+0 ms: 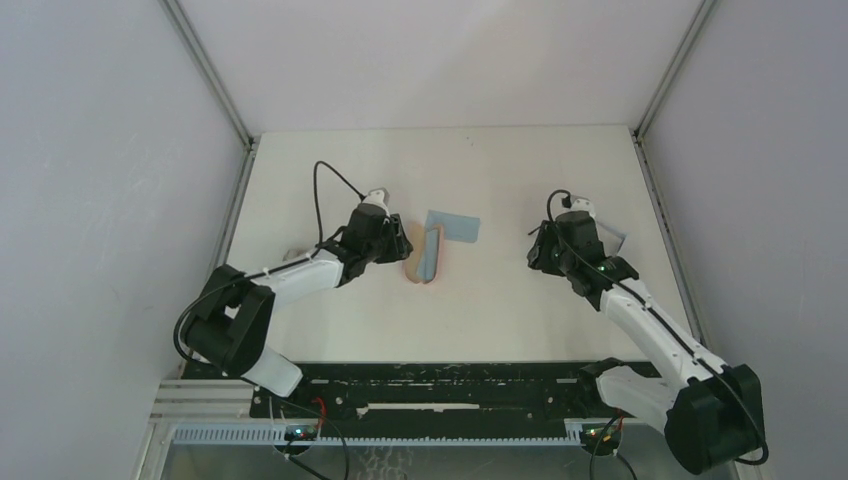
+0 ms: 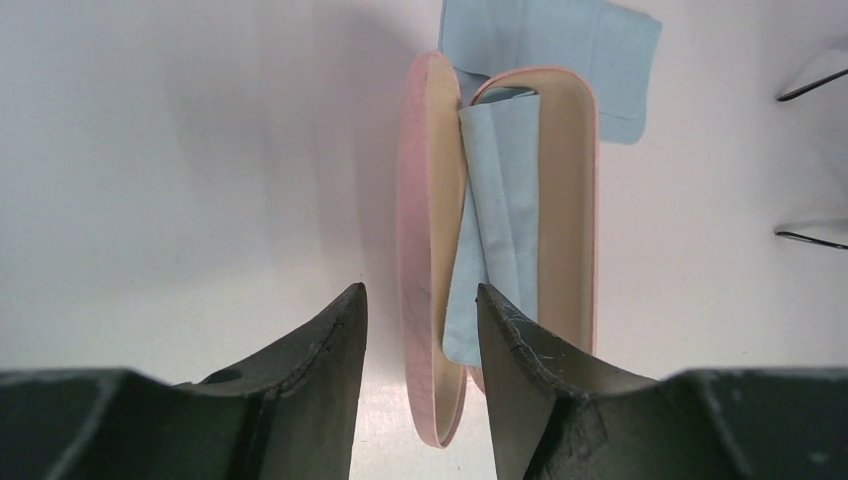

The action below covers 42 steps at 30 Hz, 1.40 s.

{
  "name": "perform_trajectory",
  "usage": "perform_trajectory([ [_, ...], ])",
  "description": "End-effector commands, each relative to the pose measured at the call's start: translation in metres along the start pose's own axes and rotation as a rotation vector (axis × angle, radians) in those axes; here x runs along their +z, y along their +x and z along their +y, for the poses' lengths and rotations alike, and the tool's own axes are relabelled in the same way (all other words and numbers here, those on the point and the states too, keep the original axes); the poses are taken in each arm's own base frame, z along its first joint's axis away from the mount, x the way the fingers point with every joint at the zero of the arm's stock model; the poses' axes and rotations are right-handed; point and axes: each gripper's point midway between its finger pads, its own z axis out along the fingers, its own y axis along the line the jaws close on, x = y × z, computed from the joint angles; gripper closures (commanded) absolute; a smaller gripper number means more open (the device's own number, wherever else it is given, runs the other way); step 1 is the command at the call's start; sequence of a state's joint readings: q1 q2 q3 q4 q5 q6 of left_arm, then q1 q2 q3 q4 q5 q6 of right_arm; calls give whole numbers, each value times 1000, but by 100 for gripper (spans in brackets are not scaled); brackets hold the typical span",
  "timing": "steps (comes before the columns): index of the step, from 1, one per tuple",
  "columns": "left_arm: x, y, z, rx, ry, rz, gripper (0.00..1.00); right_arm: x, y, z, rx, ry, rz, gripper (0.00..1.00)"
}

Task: Organize the sunglasses
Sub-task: Adjust the sunglasses case at the center of the board, then pick up the sunglasses from the center of the board.

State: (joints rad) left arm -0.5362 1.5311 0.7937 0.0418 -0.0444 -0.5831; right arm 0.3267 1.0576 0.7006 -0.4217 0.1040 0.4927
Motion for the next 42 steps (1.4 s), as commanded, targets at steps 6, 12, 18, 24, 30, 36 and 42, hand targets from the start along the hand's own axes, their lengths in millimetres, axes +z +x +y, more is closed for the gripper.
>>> perform_trajectory([
  [6, -44, -45, 1, -18, -45, -174, 51, -23, -33, -58, 91, 229, -165, 52],
  [12, -72, -49, 23, -22, -114, -258, 50, -20, -41, -87, 130, 316, -163, 52],
  [18, -74, -39, 35, -5, -129, -279, 49, -11, -47, -107, 143, 377, -109, 52],
  [24, -66, -33, 34, 19, -110, -264, 50, -12, -60, -129, 183, 484, -118, 54],
  [30, -63, -31, 36, 48, -112, -268, 50, -17, -71, -164, 315, 543, -157, 56],
  [36, -63, -29, 41, 66, -127, -271, 50, -5, -65, -185, 381, 549, -75, 58],
  [42, -64, -30, 38, 69, -113, -271, 50, 14, -60, -199, 417, 536, 0, 61],
])
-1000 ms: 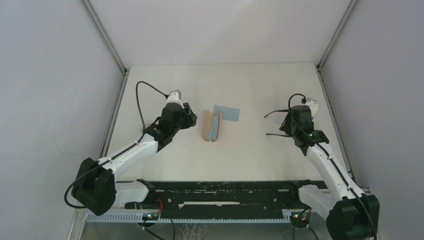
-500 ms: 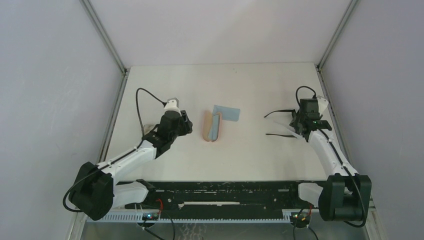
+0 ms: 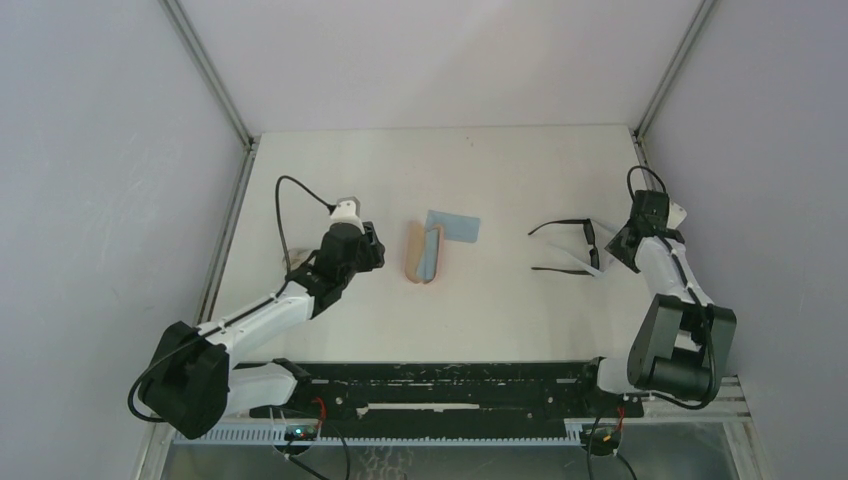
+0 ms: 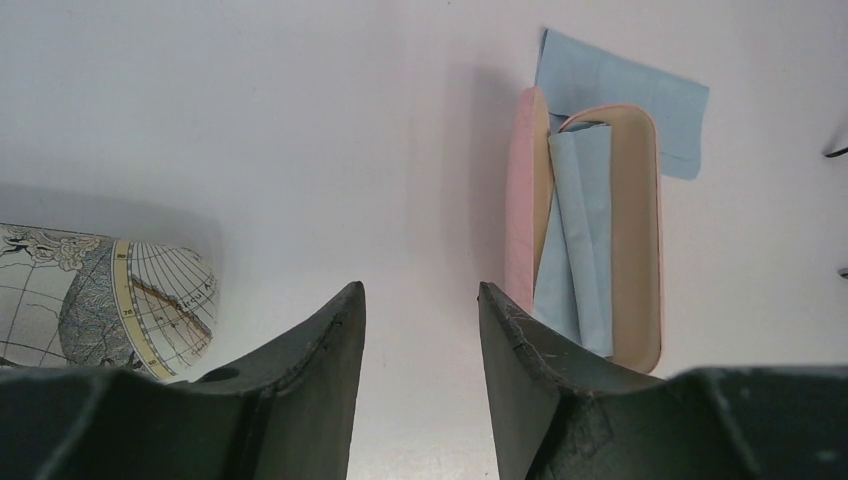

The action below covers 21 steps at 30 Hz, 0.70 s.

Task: Organize the sunglasses
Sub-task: Pick up the sunglasses from the center of the board.

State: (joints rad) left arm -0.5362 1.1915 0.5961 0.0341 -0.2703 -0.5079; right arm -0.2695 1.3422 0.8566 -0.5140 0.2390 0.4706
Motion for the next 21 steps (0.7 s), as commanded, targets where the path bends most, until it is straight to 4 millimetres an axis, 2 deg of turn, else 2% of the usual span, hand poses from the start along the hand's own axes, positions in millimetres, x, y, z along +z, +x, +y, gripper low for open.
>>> perform_trajectory([
  [1, 0, -9, -1, 12, 11, -43, 50, 7, -19, 12, 18, -51, -3, 62],
  [10, 0, -8, -1, 13, 10, -42, 50, 24, -27, 13, 19, -48, 27, 67],
  [21, 2, -7, -2, 16, 15, -35, 50, 38, -21, 10, 1, -23, 56, 78],
])
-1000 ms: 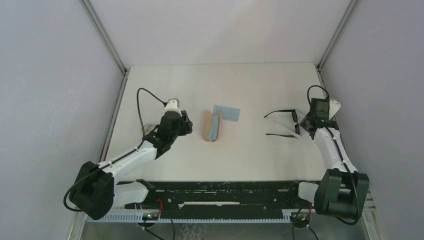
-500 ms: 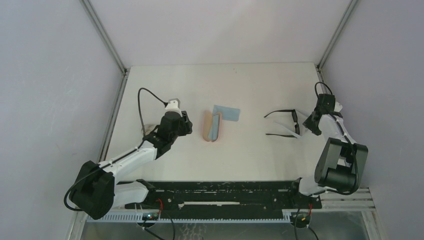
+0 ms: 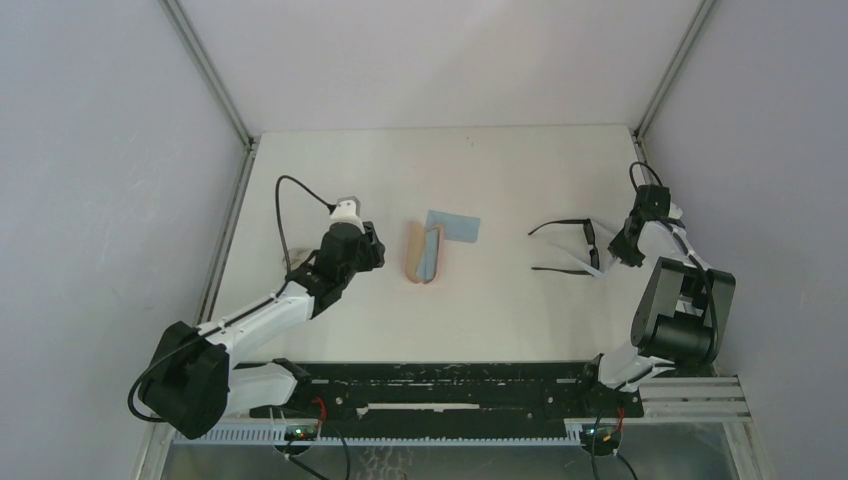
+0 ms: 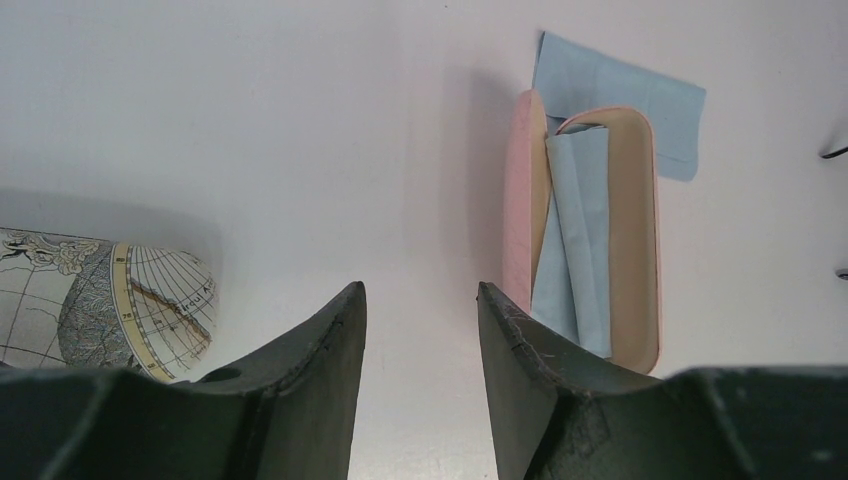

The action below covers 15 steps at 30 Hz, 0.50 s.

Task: Organize the sunglasses
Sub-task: Pick up the sunglasses from the center of the board.

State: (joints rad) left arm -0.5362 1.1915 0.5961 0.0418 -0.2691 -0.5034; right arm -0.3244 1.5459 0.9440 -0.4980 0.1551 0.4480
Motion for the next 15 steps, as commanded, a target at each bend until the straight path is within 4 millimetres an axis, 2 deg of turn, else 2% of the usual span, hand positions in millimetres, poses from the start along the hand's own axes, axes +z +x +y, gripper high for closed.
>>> perform_trajectory([
  [1, 2, -6, -1, 15, 9, -31, 50, -1, -23, 5, -4, -19, -63, 78],
  [10, 3, -5, 1, 20, 1, -28, 51, 7, -25, 8, -6, -23, -53, 86],
  [15, 3, -5, 1, 22, 0, -28, 50, -7, -35, 6, -2, -27, -99, 93],
])
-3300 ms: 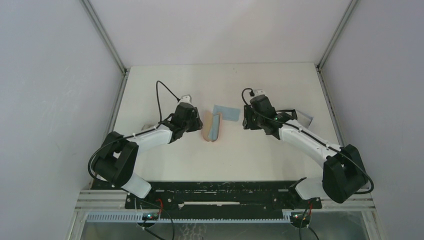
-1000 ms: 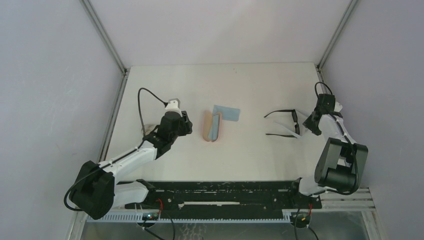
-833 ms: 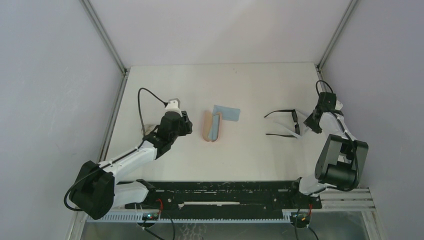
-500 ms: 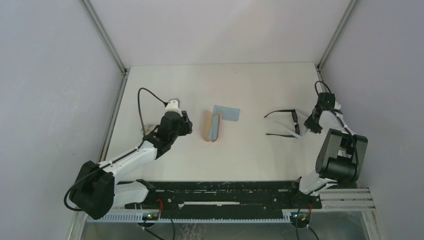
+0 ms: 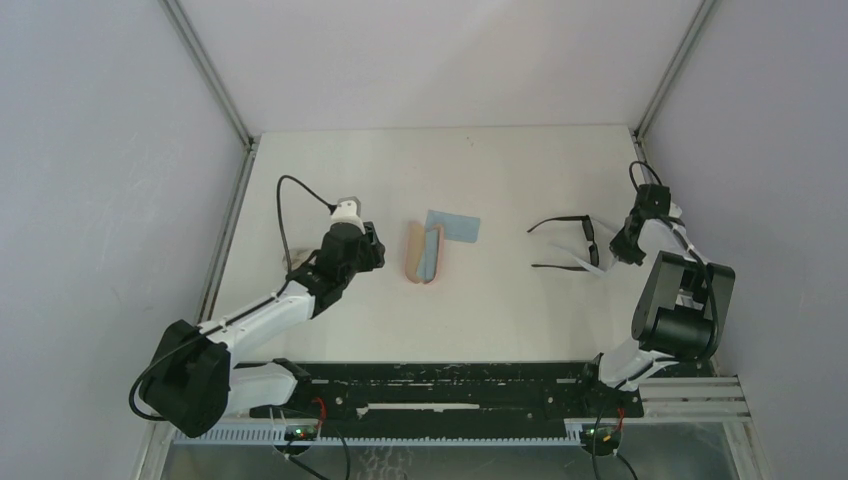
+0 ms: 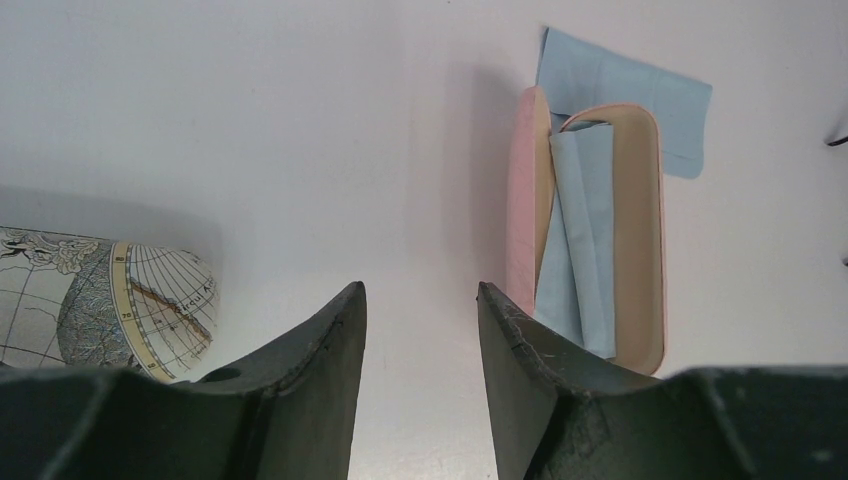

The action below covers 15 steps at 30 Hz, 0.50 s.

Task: Organize the sunglasses
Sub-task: Pick up the sunglasses from the center of the board.

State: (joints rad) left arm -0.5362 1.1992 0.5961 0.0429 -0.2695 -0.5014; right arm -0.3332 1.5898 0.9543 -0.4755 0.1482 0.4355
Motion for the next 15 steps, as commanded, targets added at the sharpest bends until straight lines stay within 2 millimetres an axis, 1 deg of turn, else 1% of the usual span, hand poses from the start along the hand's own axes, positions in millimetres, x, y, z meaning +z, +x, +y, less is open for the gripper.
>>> perform_trajectory([
  [1, 2, -7, 0, 18, 4, -33, 50, -23, -37, 6, 5, -30, -130, 94],
  [6, 2, -7, -1, 18, 6, -33, 50, -56, -54, 2, 18, -37, -229, 95],
  [8, 2, -7, -1, 16, 8, -32, 50, -75, -60, 4, 16, -50, -281, 96],
  [10, 2, -7, -1, 15, 9, -32, 51, -93, -63, 9, 3, -78, -326, 96],
  [11, 2, -7, -2, 12, 9, -35, 51, -104, -64, 15, -11, -102, -349, 96],
  [13, 0, -8, -1, 10, 10, -38, 51, -126, -62, 33, -65, -182, -387, 96],
  [15, -1, -10, -1, 8, 8, -46, 51, -150, -53, 60, -165, -294, -423, 96],
])
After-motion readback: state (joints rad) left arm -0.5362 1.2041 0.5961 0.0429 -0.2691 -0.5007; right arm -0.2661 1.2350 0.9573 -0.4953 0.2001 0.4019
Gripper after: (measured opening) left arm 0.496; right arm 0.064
